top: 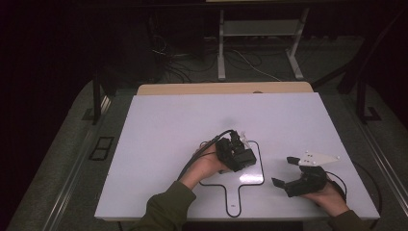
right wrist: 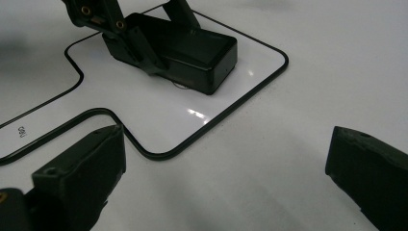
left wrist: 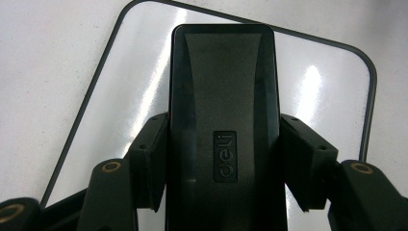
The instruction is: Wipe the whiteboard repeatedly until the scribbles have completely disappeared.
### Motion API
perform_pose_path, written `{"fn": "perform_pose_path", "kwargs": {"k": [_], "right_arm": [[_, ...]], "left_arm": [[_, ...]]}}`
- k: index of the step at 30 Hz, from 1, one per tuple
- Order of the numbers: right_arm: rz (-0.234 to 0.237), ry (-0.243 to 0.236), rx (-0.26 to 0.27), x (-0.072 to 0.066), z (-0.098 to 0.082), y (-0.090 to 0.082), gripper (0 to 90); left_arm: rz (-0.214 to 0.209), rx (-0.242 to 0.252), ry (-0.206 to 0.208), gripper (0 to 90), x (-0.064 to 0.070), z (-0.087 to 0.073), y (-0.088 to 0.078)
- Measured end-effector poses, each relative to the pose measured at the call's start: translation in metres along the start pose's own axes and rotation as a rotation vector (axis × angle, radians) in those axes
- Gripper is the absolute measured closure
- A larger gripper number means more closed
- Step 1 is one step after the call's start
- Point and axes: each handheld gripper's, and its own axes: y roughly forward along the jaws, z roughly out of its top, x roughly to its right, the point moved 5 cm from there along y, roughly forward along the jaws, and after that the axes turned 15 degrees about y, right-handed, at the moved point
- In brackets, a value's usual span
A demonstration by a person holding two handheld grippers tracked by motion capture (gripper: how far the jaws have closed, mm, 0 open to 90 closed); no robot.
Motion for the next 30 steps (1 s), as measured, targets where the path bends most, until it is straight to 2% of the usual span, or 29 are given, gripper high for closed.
{"fn": "perform_pose_path", "kwargs": {"k": [6,12,14,15,18,21,23,24,26,30], "right_arm": [[-0.002,0.0,0.004,0.0,0.0,-0.001,0.0],[-0.002,0.001,0.002,0.0,0.0,0.0,0.0],[-0.002,0.0,0.003,0.0,0.0,0.0,0.0],[-0.002,0.0,0.003,0.0,0.0,0.0,0.0],[-0.001,0.001,0.004,0.0,0.001,0.0,0.0],[-0.001,0.001,0.005,0.0,0.001,-0.001,0.0],[-0.002,0.004,0.007,0.0,0.001,-0.001,0.0],[-0.002,0.004,0.008,0.0,0.001,-0.001,0.0],[-0.003,0.003,0.008,0.0,0.001,-0.002,0.0],[-0.006,0.001,0.008,0.0,0.001,-0.001,0.0]], "left_arm": [[0.039,-0.009,-0.052,39.6,-0.018,-0.005,0.001],[0.047,-0.03,-0.055,39.6,-0.033,-0.001,0.005],[0.045,-0.04,-0.04,39.6,-0.035,0.002,0.006],[0.046,-0.031,-0.046,39.6,-0.034,0.004,0.008],[0.027,-0.026,-0.022,39.6,-0.025,0.011,0.01],[0.008,-0.032,0.019,39.6,-0.013,0.019,0.011],[0.005,-0.027,0.021,39.6,-0.006,0.021,0.011],[0.005,-0.034,0.034,39.6,-0.006,0.021,0.011],[0.001,-0.026,0.007,39.7,-0.008,0.021,0.012],[0.029,-0.04,-0.015,39.7,-0.023,0.018,0.013]]}}
